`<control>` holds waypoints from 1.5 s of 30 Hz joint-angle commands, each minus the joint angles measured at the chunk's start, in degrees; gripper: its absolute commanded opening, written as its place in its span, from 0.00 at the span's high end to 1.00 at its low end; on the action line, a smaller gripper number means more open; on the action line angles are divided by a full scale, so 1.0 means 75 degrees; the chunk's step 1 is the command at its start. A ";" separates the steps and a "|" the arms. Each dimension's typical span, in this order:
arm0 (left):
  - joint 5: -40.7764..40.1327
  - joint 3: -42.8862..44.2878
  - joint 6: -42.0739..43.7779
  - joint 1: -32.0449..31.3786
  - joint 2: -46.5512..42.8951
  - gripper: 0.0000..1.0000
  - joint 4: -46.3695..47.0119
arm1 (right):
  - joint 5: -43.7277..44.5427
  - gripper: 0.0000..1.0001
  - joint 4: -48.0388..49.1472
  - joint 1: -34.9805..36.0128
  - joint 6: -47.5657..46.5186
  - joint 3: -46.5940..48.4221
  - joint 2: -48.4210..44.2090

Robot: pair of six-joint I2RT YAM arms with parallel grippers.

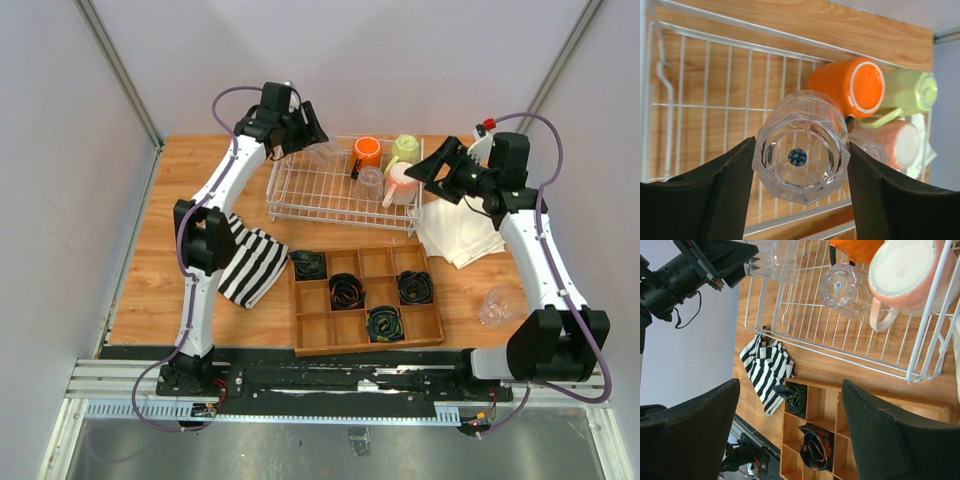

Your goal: Load the cups into the dish rack

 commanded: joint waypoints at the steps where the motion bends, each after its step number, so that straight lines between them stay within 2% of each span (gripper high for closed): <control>1: -0.1057 0.0460 0.0935 0.0005 0.0034 1.00 -0.0663 | 0.0065 0.17 -0.0141 -0.0138 -0.0271 0.0217 -0.0065; 20: -0.3509 0.1128 0.2532 -0.0395 0.0702 0.99 -0.1444 | -0.0052 0.16 -0.0308 -0.0151 -0.0441 0.0101 0.0023; 27: -0.3887 0.1184 0.2773 -0.0395 0.0863 0.99 -0.1419 | -0.0070 0.16 -0.0378 -0.0173 -0.0510 -0.0012 -0.0012; 33: -0.3742 0.1374 0.2805 -0.0388 0.1133 0.99 -0.1376 | -0.0067 0.16 -0.0519 -0.0260 -0.0632 -0.0096 -0.0086; 36: -0.3698 0.1363 0.2816 -0.0379 0.1200 0.91 -0.1405 | -0.0093 0.16 -0.0517 -0.0323 -0.0640 -0.0135 -0.0081; 40: -0.3622 0.1368 0.2873 -0.0395 0.1195 0.59 -0.1311 | -0.0127 0.16 -0.0510 -0.0373 -0.0658 -0.0086 -0.0016; 45: -0.3657 0.1380 0.2914 -0.0385 0.1122 0.44 -0.1197 | -0.0151 0.16 -0.0512 -0.0373 -0.0658 0.0019 0.0083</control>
